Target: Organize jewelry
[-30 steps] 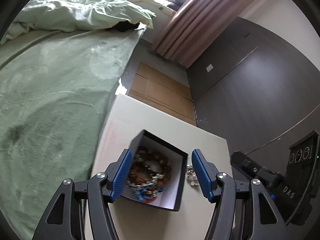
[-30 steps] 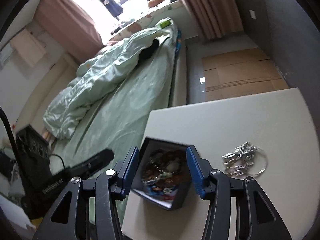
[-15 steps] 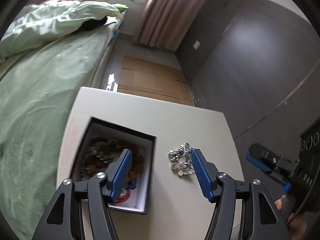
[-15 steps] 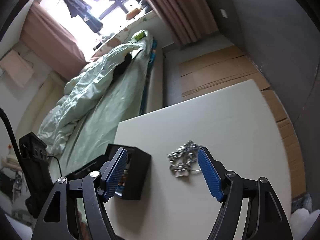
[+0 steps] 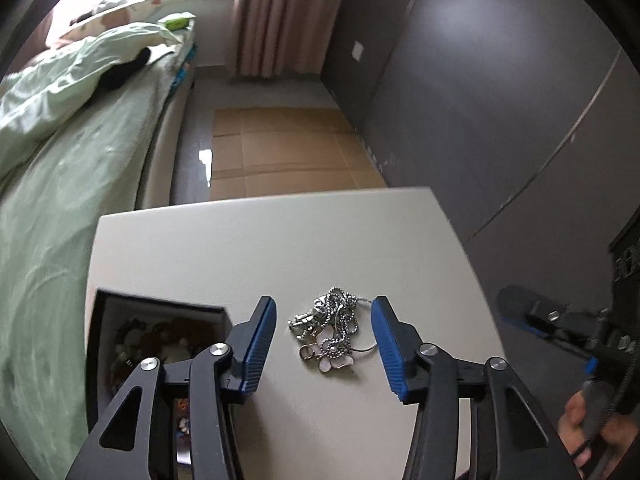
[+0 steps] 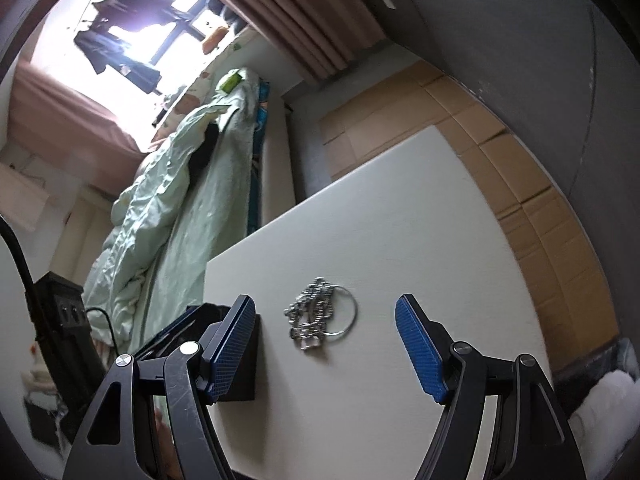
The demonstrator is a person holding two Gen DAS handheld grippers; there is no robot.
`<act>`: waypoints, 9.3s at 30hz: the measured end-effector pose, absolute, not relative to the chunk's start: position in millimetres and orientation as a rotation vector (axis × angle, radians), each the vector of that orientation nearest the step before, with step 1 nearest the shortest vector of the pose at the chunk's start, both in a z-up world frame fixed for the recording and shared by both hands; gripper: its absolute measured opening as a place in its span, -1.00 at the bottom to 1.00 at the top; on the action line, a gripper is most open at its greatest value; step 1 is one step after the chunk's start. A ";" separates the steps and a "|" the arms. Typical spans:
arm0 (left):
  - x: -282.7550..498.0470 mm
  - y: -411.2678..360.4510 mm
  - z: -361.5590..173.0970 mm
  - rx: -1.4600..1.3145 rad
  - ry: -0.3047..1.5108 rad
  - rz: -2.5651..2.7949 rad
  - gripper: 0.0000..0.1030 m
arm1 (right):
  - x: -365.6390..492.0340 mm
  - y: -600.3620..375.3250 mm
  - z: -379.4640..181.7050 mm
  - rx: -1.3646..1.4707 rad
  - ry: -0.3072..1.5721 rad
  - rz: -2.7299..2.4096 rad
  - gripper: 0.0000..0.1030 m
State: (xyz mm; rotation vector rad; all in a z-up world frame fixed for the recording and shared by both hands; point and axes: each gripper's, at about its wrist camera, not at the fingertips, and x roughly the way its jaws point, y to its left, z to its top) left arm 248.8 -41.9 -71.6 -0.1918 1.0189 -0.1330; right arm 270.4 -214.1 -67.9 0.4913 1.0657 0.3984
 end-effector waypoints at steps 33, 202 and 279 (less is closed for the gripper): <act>279.5 -67.5 -143.3 -0.006 1.153 -0.068 -0.65 | 278.7 -246.0 -84.3 0.527 1.112 0.328 0.42; 169.3 111.3 -40.8 -0.501 0.812 0.123 0.56 | 269.1 -51.5 -83.1 0.413 1.104 0.753 0.24; 214.1 -26.2 -73.7 -0.208 1.014 0.037 -0.77 | 267.1 -234.7 -67.8 0.470 1.075 0.363 0.24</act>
